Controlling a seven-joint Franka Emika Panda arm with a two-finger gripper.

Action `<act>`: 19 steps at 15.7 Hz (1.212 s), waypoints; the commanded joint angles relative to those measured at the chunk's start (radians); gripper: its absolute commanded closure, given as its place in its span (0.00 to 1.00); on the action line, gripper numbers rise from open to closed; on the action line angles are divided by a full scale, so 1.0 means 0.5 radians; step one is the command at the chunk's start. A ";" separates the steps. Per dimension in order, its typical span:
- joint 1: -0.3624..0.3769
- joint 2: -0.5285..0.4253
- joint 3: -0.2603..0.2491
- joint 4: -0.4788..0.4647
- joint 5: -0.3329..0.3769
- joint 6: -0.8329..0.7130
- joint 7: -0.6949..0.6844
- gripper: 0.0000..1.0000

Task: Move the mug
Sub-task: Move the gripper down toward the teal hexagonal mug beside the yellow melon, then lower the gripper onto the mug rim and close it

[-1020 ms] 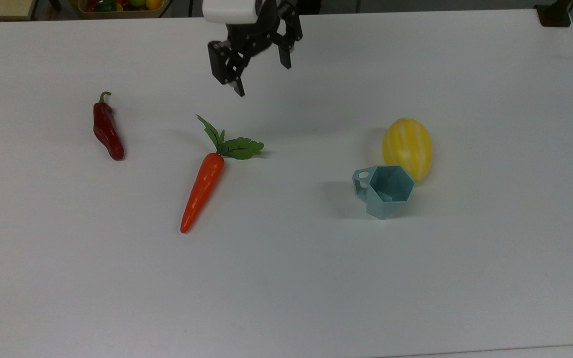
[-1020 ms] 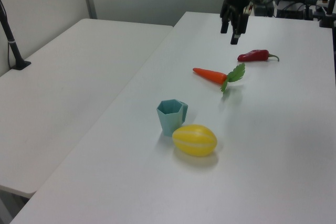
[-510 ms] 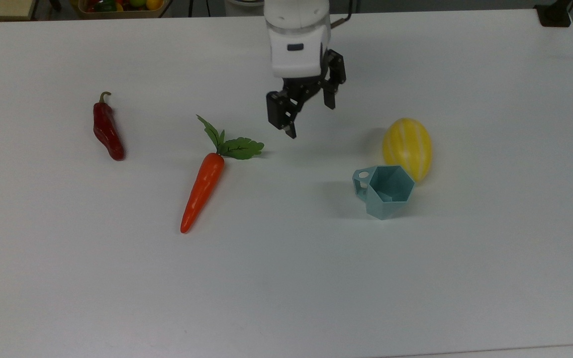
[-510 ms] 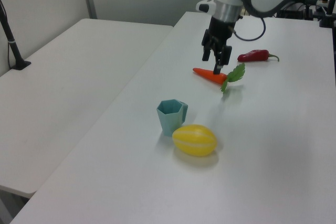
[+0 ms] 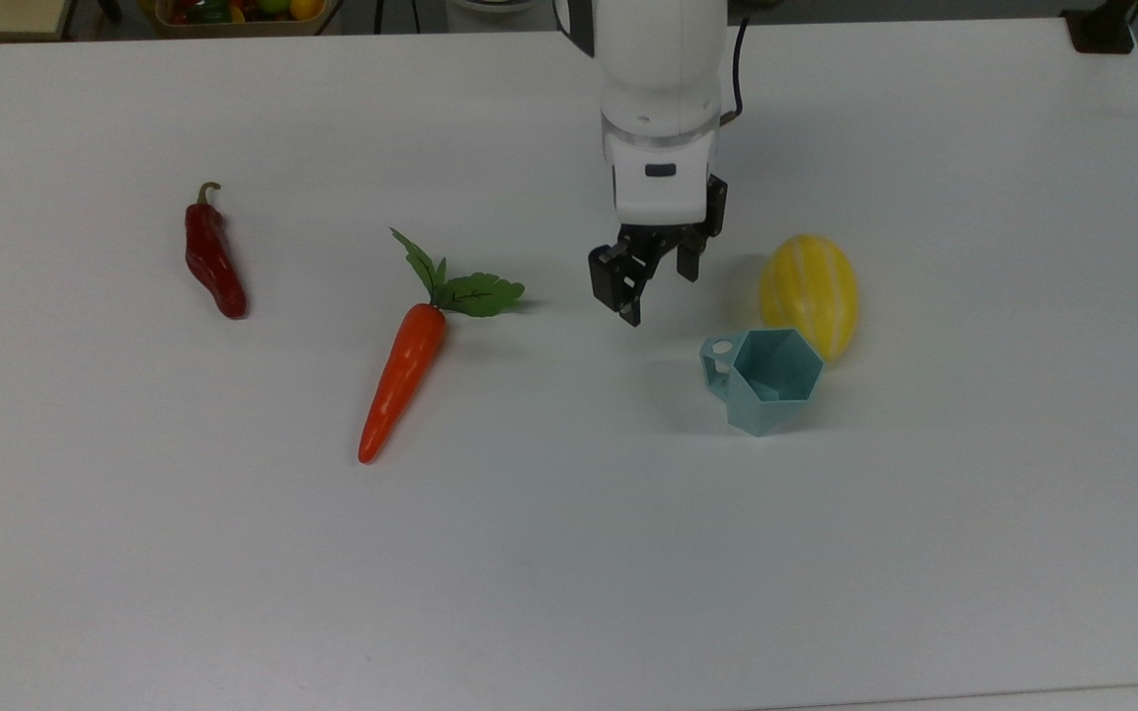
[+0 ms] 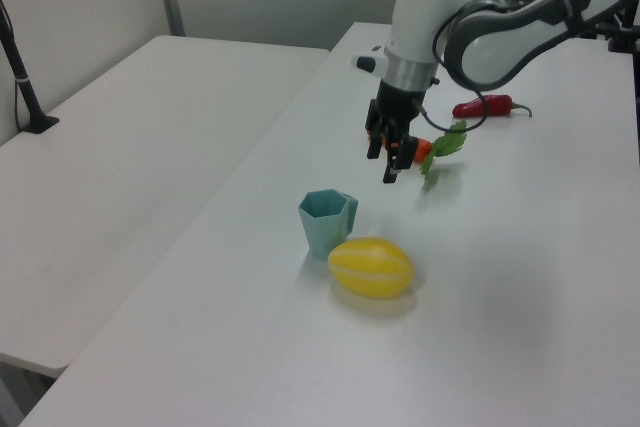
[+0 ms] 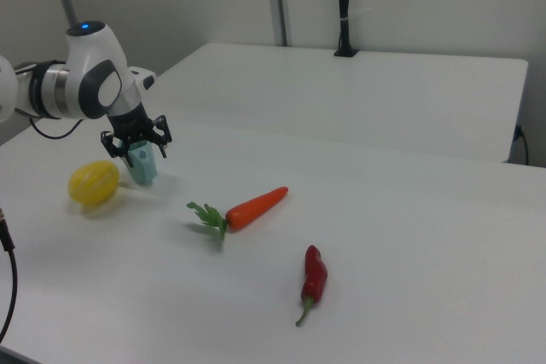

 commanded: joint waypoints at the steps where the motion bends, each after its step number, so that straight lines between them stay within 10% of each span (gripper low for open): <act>1: 0.045 0.147 -0.005 0.131 -0.069 0.042 0.055 0.33; 14: 0.097 0.313 0.001 0.230 -0.066 0.180 0.055 0.45; 19: 0.097 0.322 0.038 0.227 -0.079 0.278 0.049 0.65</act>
